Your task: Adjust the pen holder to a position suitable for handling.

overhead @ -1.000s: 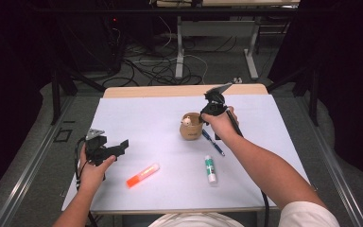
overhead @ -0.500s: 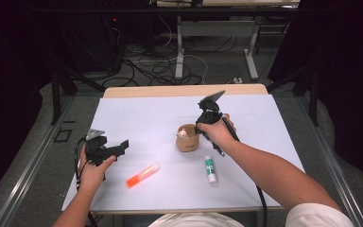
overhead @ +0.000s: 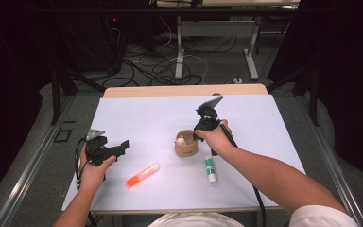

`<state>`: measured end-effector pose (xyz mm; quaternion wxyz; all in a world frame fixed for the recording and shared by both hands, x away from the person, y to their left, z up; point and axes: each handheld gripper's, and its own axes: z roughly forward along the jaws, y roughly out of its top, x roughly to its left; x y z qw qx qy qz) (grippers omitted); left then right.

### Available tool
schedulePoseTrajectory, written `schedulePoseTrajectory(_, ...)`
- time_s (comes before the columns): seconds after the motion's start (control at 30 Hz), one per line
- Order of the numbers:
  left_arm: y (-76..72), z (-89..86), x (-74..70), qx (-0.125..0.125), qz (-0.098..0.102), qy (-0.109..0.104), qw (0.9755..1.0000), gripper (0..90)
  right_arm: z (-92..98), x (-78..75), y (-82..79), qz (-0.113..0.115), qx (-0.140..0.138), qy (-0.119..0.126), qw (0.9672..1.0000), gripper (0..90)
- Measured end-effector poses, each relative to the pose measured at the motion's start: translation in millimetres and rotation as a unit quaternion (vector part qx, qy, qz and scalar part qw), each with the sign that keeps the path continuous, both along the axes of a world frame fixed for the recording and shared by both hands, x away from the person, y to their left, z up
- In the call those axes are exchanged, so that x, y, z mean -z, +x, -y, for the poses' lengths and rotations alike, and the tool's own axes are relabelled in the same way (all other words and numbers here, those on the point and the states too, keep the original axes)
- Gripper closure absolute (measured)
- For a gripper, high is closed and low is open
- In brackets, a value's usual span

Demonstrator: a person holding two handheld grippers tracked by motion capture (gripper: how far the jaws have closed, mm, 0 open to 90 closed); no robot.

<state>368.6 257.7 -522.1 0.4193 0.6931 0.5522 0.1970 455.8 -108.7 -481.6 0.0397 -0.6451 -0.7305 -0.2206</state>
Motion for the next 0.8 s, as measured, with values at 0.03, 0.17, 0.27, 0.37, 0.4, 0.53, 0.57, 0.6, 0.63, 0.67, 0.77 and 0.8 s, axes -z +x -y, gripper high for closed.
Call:
schedulePoseTrajectory(0.03, -0.1, 0.1, -0.2, 0.000, 0.000, 0.000, 1.0000, 4.1, 2.0, -0.6, 0.3, -0.010, 0.000, 0.006, 0.9999, 81.5)
schedulePoseTrajectory(0.17, -0.1, 0.0, -0.2, 0.000, 0.000, 0.000, 1.0000, 4.1, 5.3, 1.5, -0.5, -0.007, 0.005, 0.025, 0.9997, 80.8)
schedulePoseTrajectory(0.27, -0.1, 0.0, 0.0, 0.000, -0.001, 0.001, 1.0000, 4.1, 8.2, 1.6, -1.7, -0.012, 0.005, 0.032, 0.9994, 80.3)
schedulePoseTrajectory(0.37, 0.1, 0.3, 0.2, 0.001, -0.002, 0.003, 1.0000, 4.1, 10.9, 3.2, -3.9, -0.004, -0.001, 0.038, 0.9993, 80.4)
schedulePoseTrajectory(0.4, 0.1, 0.5, 0.1, 0.001, -0.002, 0.003, 1.0000, 4.2, 9.2, 1.2, -4.7, -0.013, 0.010, 0.042, 0.9990, 80.4)
schedulePoseTrajectory(0.53, 0.1, 1.4, -0.1, 0.002, -0.001, 0.003, 1.0000, 4.1, 11.3, 2.9, -6.0, -0.007, 0.010, 0.055, 0.9984, 80.2)
schedulePoseTrajectory(0.57, 0.1, 1.5, 0.0, 0.003, -0.001, 0.003, 1.0000, 4.2, 12.0, 1.6, -6.0, -0.018, 0.010, 0.052, 0.9984, 80.1)
schedulePoseTrajectory(0.6, 0.2, 1.4, 0.2, 0.003, -0.001, 0.004, 1.0000, 4.2, 13.5, 2.4, -6.0, -0.017, 0.007, 0.053, 0.9984, 80.0)
schedulePoseTrajectory(0.63, 0.3, 1.4, 0.3, 0.002, -0.002, 0.003, 1.0000, 4.1, 15.4, 2.6, -6.2, -0.020, -0.002, 0.050, 0.9986, 79.9)
schedulePoseTrajectory(0.67, 0.4, 1.3, 0.6, 0.002, -0.002, 0.004, 1.0000, 4.2, 16.0, 2.2, -6.3, -0.023, -0.002, 0.048, 0.9986, 79.8)
schedulePoseTrajectory(0.77, 0.5, 1.3, 0.8, 0.002, -0.002, 0.002, 1.0000, 4.1, 17.2, 3.4, -7.7, -0.020, 0.002, 0.059, 0.9981, 79.4)
schedulePoseTrajectory(0.8, 0.5, 1.1, 0.7, 0.003, -0.002, 0.004, 1.0000, 4.2, 17.3, 3.5, -8.4, -0.020, 0.004, 0.068, 0.9975, 79.0)
